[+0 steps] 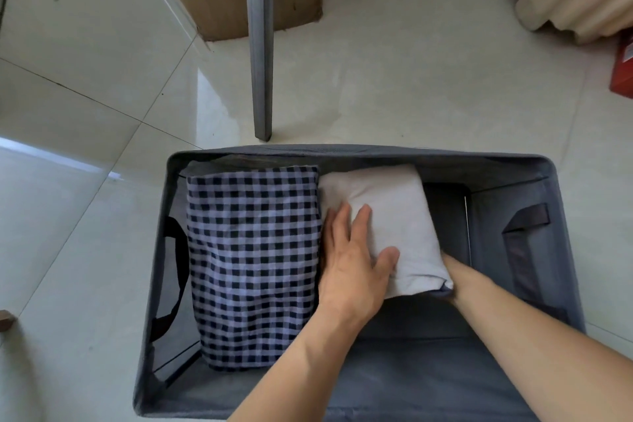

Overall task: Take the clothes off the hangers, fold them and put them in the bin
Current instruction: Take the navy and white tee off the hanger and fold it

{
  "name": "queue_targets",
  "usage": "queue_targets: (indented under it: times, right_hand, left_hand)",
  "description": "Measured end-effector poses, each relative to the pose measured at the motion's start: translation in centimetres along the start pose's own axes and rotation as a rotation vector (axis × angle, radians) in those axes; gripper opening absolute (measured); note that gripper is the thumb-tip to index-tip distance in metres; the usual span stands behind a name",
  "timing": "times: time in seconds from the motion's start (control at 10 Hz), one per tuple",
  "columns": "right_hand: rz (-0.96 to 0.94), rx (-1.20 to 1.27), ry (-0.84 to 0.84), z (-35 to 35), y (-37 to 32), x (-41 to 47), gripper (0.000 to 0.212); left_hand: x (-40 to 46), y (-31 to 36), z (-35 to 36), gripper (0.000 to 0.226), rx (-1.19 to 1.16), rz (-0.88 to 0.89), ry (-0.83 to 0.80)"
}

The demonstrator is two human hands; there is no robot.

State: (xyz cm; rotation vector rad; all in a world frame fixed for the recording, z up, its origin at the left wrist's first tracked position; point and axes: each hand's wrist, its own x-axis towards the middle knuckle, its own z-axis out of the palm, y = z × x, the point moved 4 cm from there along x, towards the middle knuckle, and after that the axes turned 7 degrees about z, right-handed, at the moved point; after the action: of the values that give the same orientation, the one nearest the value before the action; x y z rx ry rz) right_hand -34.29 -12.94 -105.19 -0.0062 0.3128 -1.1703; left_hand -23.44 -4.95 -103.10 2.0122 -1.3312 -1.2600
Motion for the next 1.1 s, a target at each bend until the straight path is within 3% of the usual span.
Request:
queue_targets:
  times: [0.1,0.2,0.3,0.4,0.5,0.6,0.7,0.8,0.9,1.1]
  right_hand:
    - [0.116,-1.355,0.592,0.6,-1.5,-2.2,0.037]
    - [0.344,-1.655,0.788,1.1,-4.8,-2.0,0.037]
    - [0.238,-2.44,0.264,3.7,-1.1,-2.6,0.063]
    - [0.299,-2.78,-0.136,3.4,2.5,-3.1,0.073]
    - [0.463,-2.74,-0.152,1.1,4.6,-2.8,0.085]
    - [0.354,-2.733,-0.113,0.7,5.4,-2.2,0.078]
    - [0.325,-2.714,-0.064,0.3,6.4,-2.3,0.075]
    - [0.36,-2.736,-0.053,-0.1,7.6,-2.6,0.076]
    - [0.37,-2.809,-0.051,-0.8,8.3,-3.0,0.069]
    - [0.492,-2.857,-0.072,-0.2,8.0,-3.1,0.067]
  left_hand:
    - [0.1,0.0,-0.1,0.069,0.005,0.005,-0.005]
    - [0.1,0.0,-0.3,0.068,0.032,0.016,-0.021]
    - [0.2,0.3,-1.3,0.056,0.121,0.144,0.026]
    - [-1.2,1.7,-3.1,0.04,0.219,0.328,0.054]
    - [-4.2,1.9,-5.6,0.025,0.369,0.537,0.292]
    - [-6.2,-1.3,-7.3,0.037,0.462,0.317,0.499]
    - [-5.1,-4.3,-7.1,0.071,0.568,0.06,0.297]
    - [-0.8,-5.9,-7.8,0.08,0.676,-0.009,0.068]
    - [3.0,-6.1,-9.7,0.071,0.713,-0.024,0.054]
    - [2.7,-5.4,-9.3,0.074,0.763,-0.05,-0.056]
